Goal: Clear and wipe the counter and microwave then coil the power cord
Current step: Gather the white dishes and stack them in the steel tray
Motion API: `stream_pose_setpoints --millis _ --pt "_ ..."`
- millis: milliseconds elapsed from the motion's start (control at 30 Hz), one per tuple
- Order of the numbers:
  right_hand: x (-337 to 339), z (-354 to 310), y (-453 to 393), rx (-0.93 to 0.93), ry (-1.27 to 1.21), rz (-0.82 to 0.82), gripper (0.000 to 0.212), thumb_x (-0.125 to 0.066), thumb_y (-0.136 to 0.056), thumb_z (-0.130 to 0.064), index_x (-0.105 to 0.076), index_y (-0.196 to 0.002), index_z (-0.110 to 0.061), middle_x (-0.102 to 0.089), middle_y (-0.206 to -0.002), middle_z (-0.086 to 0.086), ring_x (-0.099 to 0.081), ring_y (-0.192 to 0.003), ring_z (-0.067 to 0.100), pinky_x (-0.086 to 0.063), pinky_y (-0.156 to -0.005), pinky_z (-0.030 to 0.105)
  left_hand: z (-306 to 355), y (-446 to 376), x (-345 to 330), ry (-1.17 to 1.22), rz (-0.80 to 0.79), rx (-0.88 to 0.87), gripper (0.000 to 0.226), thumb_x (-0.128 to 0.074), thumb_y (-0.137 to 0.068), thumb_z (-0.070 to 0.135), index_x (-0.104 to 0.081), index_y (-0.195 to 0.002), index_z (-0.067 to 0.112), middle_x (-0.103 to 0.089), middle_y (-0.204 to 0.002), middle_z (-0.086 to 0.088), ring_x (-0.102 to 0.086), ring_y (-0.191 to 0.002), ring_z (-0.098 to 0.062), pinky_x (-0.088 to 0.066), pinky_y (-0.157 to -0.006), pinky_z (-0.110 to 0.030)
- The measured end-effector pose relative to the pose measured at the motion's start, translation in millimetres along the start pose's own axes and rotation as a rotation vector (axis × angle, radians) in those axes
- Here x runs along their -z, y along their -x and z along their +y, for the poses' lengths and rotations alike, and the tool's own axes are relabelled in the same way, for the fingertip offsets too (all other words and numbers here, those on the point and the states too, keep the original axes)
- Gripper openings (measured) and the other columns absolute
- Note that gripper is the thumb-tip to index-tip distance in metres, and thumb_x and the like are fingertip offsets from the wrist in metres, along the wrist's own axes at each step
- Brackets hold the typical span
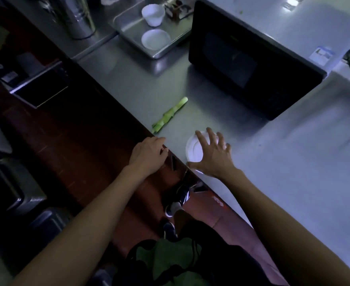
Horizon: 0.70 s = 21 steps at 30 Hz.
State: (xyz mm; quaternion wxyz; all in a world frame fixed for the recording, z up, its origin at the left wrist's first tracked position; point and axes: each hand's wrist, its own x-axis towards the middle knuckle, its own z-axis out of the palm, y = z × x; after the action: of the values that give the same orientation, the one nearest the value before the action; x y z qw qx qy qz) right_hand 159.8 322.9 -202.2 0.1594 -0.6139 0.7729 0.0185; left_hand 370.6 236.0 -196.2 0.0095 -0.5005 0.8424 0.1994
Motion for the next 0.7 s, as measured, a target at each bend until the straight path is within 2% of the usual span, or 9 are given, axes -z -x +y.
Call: stream_pose_setpoints --millis 100,200,367,533,700 --pt "-4 6 -28 -0.015 -0.006 -0.022 0.115 -0.067 -0.065 -0.078 -0.011 -0.156 -0.034 -0.007 -0.164 0.006 -0.013 -0.146 0.041 -0.032 -0.107 0.064 0 -45 0 0.001 -0.027 0.014 0.038 -0.05 -0.094 0.033 -0.059 -0.13 0.021 -0.061 -0.128 -0.004 -0.055 -0.117 -0.027 -0.048 -0.094 -0.042" --pt "-7 13 -57 -0.032 -0.018 -0.04 0.116 -0.067 -0.065 -0.079 -0.012 -0.156 -0.033 -0.007 -0.164 0.006 -0.013 -0.146 0.041 -0.031 -0.107 0.065 2 -89 0 -0.018 -0.046 -0.003 0.034 -0.05 -0.094 0.031 -0.06 -0.124 0.019 -0.062 -0.119 -0.006 -0.059 -0.106 -0.03 -0.052 -0.085 -0.046" --pt "-2 21 -98 -0.057 -0.036 -0.063 0.116 -0.069 -0.065 -0.077 -0.012 -0.156 -0.032 -0.008 -0.164 0.008 -0.012 -0.147 0.042 -0.029 -0.107 0.065 -4 -145 -4 -0.017 -0.05 0.02 0.026 -0.052 -0.094 0.027 -0.062 -0.116 0.019 -0.059 -0.107 -0.006 -0.057 -0.097 -0.03 -0.049 -0.077 -0.043" --pt "0 16 -117 -0.046 -0.043 -0.091 0.116 -0.068 -0.066 -0.077 -0.01 -0.157 -0.032 -0.004 -0.165 0.008 -0.008 -0.148 0.043 -0.025 -0.11 0.065 -6 -169 -13 -0.006 -0.081 0.077 0.031 -0.055 -0.093 0.023 -0.058 -0.123 0.019 -0.057 -0.115 -0.006 -0.054 -0.105 -0.029 -0.049 -0.082 -0.046" --pt "-1 15 -131 -0.058 -0.054 -0.11 0.116 -0.067 -0.068 -0.077 -0.009 -0.157 -0.032 -0.003 -0.165 0.008 -0.006 -0.148 0.043 -0.024 -0.11 0.066 -2 -178 -19 -0.046 -0.062 0.086 0.037 -0.062 -0.09 0.021 -0.052 -0.125 0.019 -0.055 -0.114 -0.006 -0.052 -0.101 -0.028 -0.049 -0.075 -0.044"
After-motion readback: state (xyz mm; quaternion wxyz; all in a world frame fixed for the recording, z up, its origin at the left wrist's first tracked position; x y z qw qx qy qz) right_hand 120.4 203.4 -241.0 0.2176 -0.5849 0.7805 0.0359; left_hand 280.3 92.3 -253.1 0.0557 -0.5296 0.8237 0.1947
